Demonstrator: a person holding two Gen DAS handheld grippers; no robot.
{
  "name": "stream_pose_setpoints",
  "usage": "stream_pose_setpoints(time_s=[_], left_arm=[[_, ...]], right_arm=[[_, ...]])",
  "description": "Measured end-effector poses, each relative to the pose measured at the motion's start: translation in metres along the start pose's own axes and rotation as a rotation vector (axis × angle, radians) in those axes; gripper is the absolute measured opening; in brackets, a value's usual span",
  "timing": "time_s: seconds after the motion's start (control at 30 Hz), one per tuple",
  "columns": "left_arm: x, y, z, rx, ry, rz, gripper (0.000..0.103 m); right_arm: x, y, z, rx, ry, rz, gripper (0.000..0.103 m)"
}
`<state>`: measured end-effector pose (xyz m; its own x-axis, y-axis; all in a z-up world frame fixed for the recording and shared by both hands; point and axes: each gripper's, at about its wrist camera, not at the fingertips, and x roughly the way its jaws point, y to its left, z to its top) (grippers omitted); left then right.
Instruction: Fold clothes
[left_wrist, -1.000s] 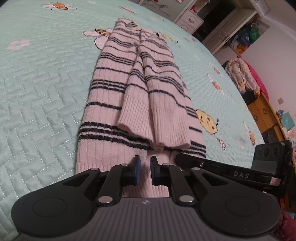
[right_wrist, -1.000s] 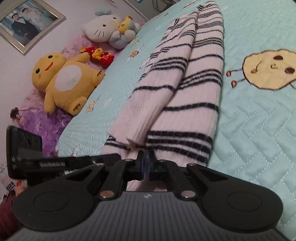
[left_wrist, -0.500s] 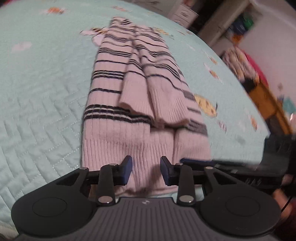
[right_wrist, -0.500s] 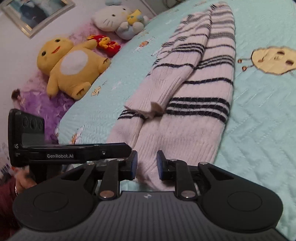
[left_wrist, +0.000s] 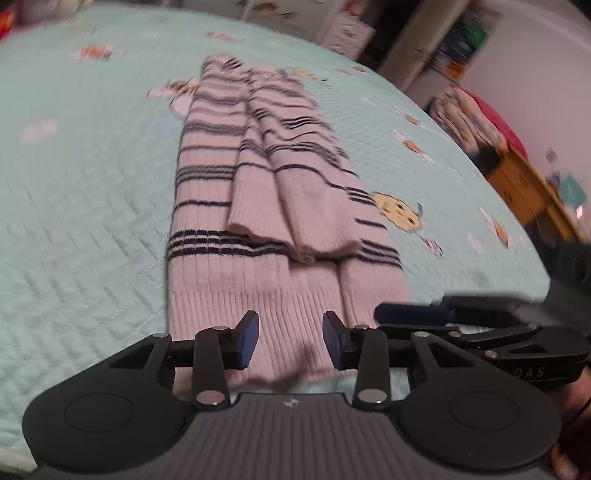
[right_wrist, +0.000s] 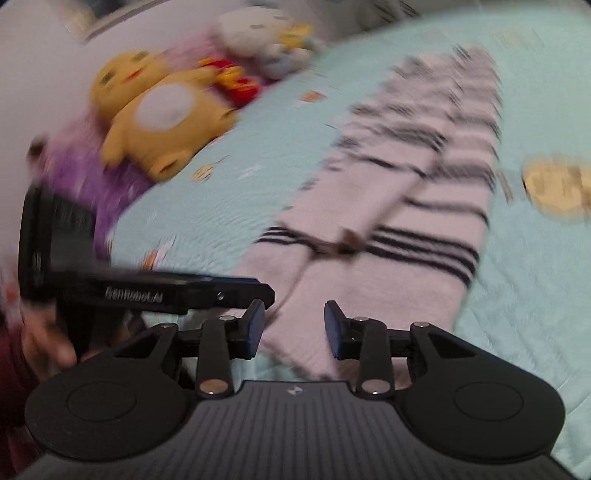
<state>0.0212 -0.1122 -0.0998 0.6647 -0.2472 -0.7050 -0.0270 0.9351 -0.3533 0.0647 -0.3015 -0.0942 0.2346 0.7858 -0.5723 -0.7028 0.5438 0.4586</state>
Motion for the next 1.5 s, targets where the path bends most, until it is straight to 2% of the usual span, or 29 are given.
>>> stream_pose_setpoints(time_s=[0.1,0.17,0.2,0.23,0.27,0.4,0.47,0.63,0.93,1.03,1.27,1.43,1.5], left_arm=[[-0.019,-0.009,-0.017,0.131,0.004,0.055,0.038],[-0.025,-0.015,-0.033,0.222,0.043,0.084,0.036],[-0.023,-0.019,-0.04,0.276,0.064,0.103,0.03],[-0.021,-0.023,-0.048,0.33,0.084,0.121,0.023],[-0.016,-0.028,-0.053,0.386,0.097,0.143,0.02],[-0.004,-0.035,-0.054,0.491,0.063,0.182,0.019],[0.001,-0.038,-0.051,0.511,0.062,0.178,0.019],[0.009,-0.048,-0.051,0.587,0.082,0.169,0.019],[0.016,-0.056,-0.056,0.658,0.084,0.18,0.02],[0.017,-0.058,-0.055,0.679,0.086,0.176,0.02],[0.019,-0.057,-0.056,0.712,0.094,0.165,0.02],[0.02,-0.051,-0.048,0.668,0.107,0.144,0.025],[0.019,-0.051,-0.048,0.67,0.107,0.143,0.025]], right_arm=[[-0.01,0.035,-0.016,-0.24,-0.005,-0.071,0.035],[-0.014,0.059,-0.032,-0.423,0.003,-0.136,0.032],[-0.012,0.065,-0.038,-0.489,0.017,-0.164,0.025],[-0.01,0.071,-0.044,-0.553,0.032,-0.193,0.023],[-0.007,0.071,-0.046,-0.568,0.046,-0.201,0.022],[0.002,0.067,-0.052,-0.62,0.084,-0.238,0.022],[-0.001,0.066,-0.054,-0.65,0.069,-0.262,0.021],[0.001,0.065,-0.059,-0.672,0.096,-0.26,0.021],[0.007,0.067,-0.063,-0.738,0.111,-0.255,0.021],[0.011,0.074,-0.065,-0.794,0.112,-0.229,0.021],[0.025,0.089,-0.065,-0.891,0.092,-0.233,0.022],[0.033,0.088,-0.06,-0.85,0.133,-0.23,0.022],[0.028,0.09,-0.054,-0.814,0.124,-0.226,0.022]])
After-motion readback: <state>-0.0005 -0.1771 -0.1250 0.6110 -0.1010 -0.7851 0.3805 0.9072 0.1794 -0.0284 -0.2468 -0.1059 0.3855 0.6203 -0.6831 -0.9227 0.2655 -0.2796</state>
